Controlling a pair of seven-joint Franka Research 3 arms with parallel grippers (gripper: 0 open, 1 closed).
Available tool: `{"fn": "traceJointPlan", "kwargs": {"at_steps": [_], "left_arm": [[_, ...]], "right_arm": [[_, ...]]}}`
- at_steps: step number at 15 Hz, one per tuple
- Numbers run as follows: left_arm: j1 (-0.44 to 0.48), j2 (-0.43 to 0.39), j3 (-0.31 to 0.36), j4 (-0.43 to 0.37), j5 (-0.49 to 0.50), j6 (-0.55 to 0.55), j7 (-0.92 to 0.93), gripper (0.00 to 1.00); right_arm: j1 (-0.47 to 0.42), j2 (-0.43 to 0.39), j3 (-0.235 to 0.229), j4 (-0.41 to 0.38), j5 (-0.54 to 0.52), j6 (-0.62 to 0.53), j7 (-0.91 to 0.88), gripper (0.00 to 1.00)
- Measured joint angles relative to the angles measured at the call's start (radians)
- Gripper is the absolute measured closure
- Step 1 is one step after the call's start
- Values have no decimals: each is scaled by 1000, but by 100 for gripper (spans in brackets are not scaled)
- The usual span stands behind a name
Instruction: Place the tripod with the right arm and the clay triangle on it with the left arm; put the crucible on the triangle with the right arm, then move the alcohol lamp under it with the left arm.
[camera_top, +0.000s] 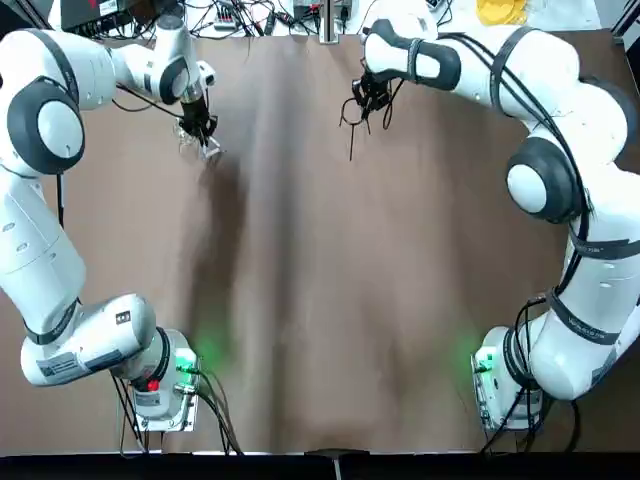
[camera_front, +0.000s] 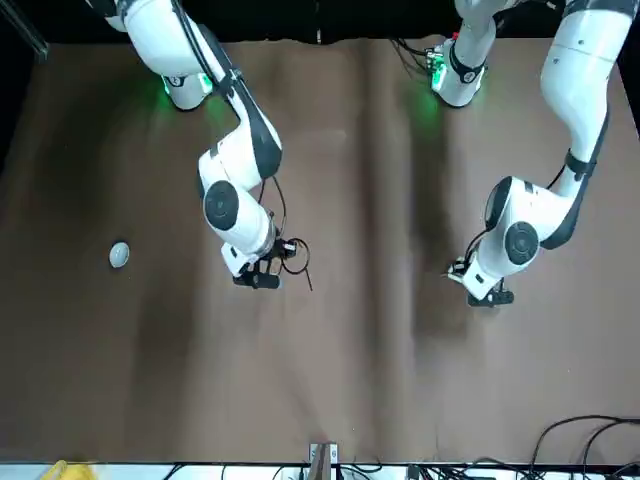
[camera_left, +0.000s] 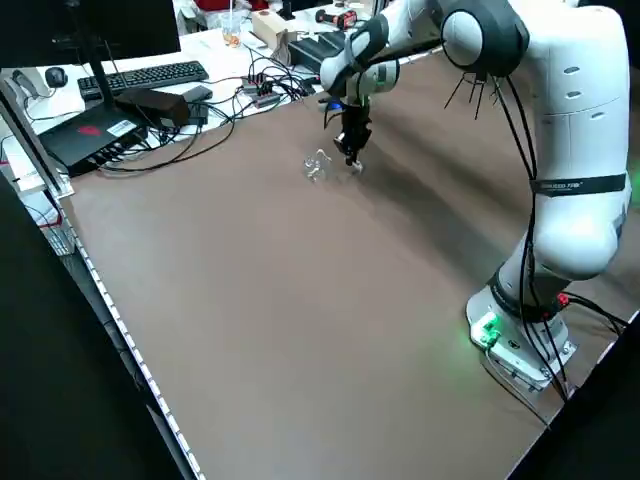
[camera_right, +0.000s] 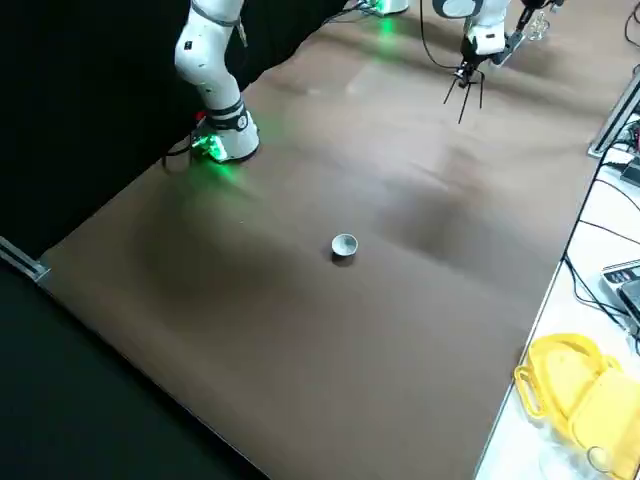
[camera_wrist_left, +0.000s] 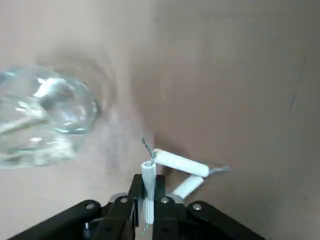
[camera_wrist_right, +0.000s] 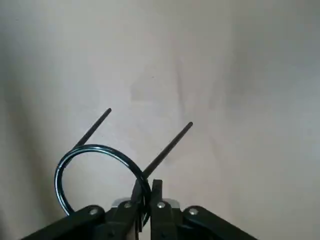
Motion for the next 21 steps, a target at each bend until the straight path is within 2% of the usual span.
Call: {"fn": "traceJointPlan", "kwargs": {"at_steps": [5,10,16,21], "left_arm": [[1,-48,-18,98,-1,-137,-2,88],[1,-52,-28,107,-5,-142,-15,88],[19,-132,-38,123,-142,-159,-17,88],[19,-206,-70,184,-253,-299,-26,88]], "right_arm": [[26,40,0,1,0,56,44,93],[39,57,0,1,0,82,66,93],[42,59,0,2,1,83,68,93],[43,59,1,2,1,83,69,93]]}}
